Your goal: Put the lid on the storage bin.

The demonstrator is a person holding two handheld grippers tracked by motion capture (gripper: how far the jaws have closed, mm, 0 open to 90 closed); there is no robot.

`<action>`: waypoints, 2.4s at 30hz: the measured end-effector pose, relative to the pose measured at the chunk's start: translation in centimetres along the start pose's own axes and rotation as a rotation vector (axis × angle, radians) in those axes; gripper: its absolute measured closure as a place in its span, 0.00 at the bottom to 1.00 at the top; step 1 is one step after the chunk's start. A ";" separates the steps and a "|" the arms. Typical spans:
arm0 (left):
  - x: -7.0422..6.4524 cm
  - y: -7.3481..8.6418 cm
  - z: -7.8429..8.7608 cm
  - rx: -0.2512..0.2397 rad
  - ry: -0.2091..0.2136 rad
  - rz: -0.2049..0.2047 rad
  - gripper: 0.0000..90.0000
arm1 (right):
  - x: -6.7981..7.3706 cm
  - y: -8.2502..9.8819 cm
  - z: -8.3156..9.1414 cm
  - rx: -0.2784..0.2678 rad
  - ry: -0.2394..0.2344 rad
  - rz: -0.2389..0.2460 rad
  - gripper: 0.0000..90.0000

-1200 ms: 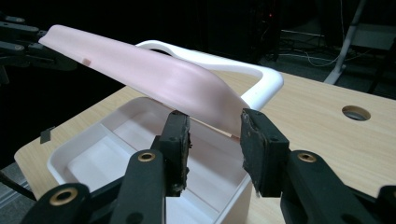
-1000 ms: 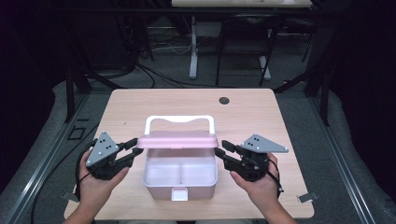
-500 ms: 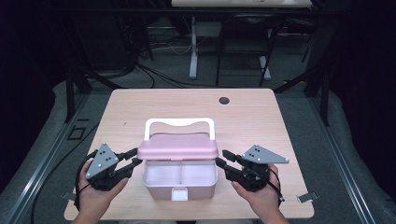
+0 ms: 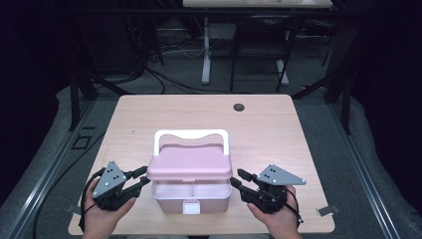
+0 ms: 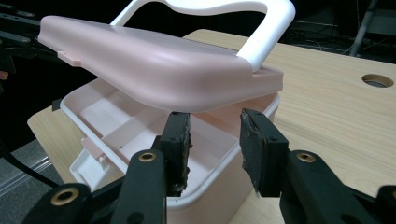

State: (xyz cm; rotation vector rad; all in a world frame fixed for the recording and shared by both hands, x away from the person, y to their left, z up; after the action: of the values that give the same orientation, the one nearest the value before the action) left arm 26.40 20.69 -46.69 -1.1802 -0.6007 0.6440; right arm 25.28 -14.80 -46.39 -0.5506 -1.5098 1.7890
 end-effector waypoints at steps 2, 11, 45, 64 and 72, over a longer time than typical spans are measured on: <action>-0.1 0.2 0.1 0.000 0.000 0.001 0.77 | 0.0 0.2 0.1 0.001 0.011 0.003 0.70; 0.0 1.2 0.3 0.015 0.009 0.022 0.81 | 0.0 1.1 0.2 0.005 -0.006 -0.002 0.73; 0.2 2.8 0.8 0.067 0.015 0.077 0.81 | -0.9 2.6 0.8 0.059 -0.013 -0.040 0.71; 1.2 3.1 1.1 0.055 -0.009 0.114 0.72 | -0.8 2.1 0.4 0.031 -0.010 -0.027 0.70; 2.1 3.1 1.2 0.056 -0.037 0.124 0.63 | -1.5 1.7 0.5 0.007 0.000 -0.031 0.67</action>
State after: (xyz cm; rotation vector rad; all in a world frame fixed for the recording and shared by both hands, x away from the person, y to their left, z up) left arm 26.54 23.74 -49.18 -1.1611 -0.5399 0.7843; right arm 25.43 -16.33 -48.11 -0.5205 -1.5034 1.7702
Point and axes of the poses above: each handheld gripper's, and its own axes: z roughly backward along the jaws, y roughly out of its underside, x roughly to its left, the point moved 3 cm from there along -z, roughly forward along the jaws, and after that the axes turned 10 degrees about -x, right-handed, at the moved point
